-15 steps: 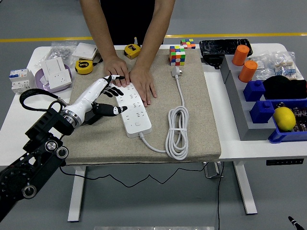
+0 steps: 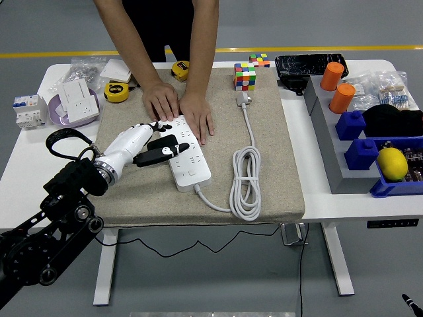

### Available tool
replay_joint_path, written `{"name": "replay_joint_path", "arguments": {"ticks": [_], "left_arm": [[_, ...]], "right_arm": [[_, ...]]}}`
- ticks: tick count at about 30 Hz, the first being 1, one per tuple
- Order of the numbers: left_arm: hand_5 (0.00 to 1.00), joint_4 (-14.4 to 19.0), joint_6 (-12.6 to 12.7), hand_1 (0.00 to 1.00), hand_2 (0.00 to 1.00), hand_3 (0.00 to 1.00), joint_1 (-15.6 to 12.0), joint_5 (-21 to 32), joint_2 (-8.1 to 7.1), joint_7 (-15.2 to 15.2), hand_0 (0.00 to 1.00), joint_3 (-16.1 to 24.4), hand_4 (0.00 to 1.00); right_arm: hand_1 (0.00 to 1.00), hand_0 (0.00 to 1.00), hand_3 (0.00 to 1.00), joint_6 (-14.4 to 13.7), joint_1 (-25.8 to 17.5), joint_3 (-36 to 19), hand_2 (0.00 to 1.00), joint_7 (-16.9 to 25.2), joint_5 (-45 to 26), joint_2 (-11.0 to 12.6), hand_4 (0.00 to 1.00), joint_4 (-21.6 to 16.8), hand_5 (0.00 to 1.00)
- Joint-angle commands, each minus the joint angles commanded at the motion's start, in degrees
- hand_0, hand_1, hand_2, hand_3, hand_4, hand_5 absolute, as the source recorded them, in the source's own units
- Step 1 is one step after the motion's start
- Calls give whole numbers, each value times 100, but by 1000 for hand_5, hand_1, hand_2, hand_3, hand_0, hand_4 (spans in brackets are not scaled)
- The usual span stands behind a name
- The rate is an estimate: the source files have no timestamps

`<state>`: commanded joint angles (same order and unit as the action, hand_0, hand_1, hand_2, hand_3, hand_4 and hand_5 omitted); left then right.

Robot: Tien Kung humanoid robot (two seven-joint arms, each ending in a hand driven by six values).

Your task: Pick up the plug,place it near the board,insert it into the board,press the button

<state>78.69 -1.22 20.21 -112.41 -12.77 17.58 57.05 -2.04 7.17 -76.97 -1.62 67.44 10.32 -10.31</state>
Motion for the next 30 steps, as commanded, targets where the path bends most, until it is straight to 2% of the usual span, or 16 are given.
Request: {"name": "replay_joint_path", "arguments": {"ticks": [4,19,23,24,27,28,30], "left_arm": [[998,-70,-92,909,836,797,27,129,-10,20,977,-71,998],[998,-70,-54,904,834,789,123,147,33,-60,971,-203,998],[998,53,100,901,828,785,98,63,28,-173,955,-132,998],[998,173,273,901,828,785,85,117,22,-309,955,-115,998],[998,501,593,901,828,785,68,539,16,-395,955,-161,998],[597,651,661,512,565,715,74,762,12,-307,420,-203,691],[597,876,647,512,565,715,104,1134,4,-22,420,-245,691]], "right_arm": [[797,998,731,-1,-7,-29,720,-13,24,-1,998,0,879],[797,998,731,-3,2,-37,719,-15,28,-3,998,0,879],[797,998,731,-5,5,-42,719,-13,29,-2,998,0,879],[797,998,731,-6,0,-42,719,-14,30,-2,998,0,879],[797,998,731,-5,-10,-46,719,-19,40,-2,998,0,879],[797,998,729,-4,-12,-48,718,-22,45,-1,998,0,880],[797,998,729,-4,-12,-45,718,-26,52,2,998,0,880]]}}
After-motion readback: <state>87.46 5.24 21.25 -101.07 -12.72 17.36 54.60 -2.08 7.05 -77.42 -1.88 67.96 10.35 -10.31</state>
